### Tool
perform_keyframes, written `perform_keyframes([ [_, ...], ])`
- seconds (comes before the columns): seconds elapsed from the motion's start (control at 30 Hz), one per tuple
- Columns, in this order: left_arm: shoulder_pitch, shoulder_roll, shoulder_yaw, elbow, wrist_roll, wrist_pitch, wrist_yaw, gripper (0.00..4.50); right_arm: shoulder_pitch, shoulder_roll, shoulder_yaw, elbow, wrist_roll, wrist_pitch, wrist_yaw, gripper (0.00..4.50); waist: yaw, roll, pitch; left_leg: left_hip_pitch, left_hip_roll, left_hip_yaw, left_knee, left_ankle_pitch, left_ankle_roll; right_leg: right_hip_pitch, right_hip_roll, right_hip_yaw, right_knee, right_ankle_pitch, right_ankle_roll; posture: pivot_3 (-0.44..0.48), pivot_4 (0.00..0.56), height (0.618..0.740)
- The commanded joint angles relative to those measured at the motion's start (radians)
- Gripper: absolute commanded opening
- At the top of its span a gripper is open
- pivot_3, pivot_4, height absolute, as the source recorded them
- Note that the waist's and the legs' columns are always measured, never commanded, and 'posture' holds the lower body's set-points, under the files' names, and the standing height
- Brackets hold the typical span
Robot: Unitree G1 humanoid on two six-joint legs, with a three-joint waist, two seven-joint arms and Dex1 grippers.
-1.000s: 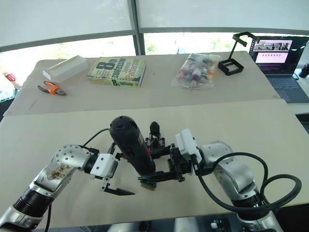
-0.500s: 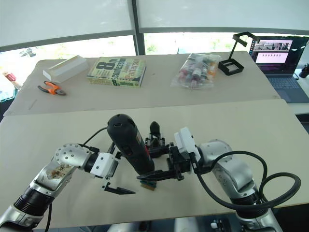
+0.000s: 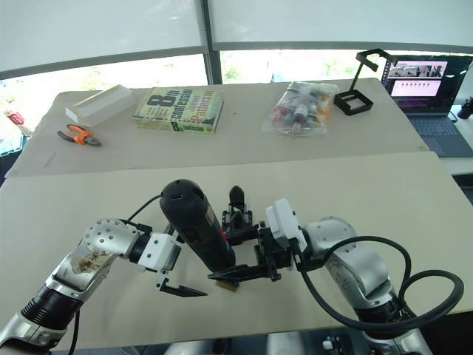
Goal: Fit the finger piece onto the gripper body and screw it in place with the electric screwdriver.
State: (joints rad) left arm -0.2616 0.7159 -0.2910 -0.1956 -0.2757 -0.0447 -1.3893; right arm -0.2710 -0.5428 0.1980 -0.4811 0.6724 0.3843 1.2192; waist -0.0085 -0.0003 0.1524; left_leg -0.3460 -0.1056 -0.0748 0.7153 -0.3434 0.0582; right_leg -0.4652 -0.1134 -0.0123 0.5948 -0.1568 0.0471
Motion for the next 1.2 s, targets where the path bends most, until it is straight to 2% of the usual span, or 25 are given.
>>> perform_keyframes([
  [0.03, -0.005, 0.001, 0.001, -0.01, -0.001, -0.013, -0.003, 4.5, -0.003, -0.002, -0.011, -0.034, 0.025, -0.01, 0.009, 1.89, 0.0, 0.0, 0.0, 0.0, 0.0, 0.0, 0.0, 0.0, 0.0, 0.0, 0.0, 0.0, 0.0, 0.0, 0.0, 0.0, 0.15, 0.74],
  [0.67, 0.006, 0.0, -0.01, -0.01, 0.008, -0.018, 0.001, 4.5, 0.014, 0.003, -0.009, -0.026, 0.004, -0.038, 0.023, 1.89, 0.0, 0.0, 0.0, 0.0, 0.0, 0.0, 0.0, 0.0, 0.0, 0.0, 0.0, 0.0, 0.0, 0.0, 0.0, 0.0, 0.15, 0.74],
  [1.2, 0.002, -0.001, -0.01, -0.019, 0.009, -0.007, 0.003, 4.5, -0.026, 0.022, 0.006, -0.002, -0.006, -0.023, 0.012, 1.89, -0.001, 0.0, 0.0, 0.0, 0.0, 0.0, 0.0, 0.0, 0.0, 0.0, 0.0, 0.0, 0.0, 0.0, 0.0, 0.0, 0.15, 0.74],
])
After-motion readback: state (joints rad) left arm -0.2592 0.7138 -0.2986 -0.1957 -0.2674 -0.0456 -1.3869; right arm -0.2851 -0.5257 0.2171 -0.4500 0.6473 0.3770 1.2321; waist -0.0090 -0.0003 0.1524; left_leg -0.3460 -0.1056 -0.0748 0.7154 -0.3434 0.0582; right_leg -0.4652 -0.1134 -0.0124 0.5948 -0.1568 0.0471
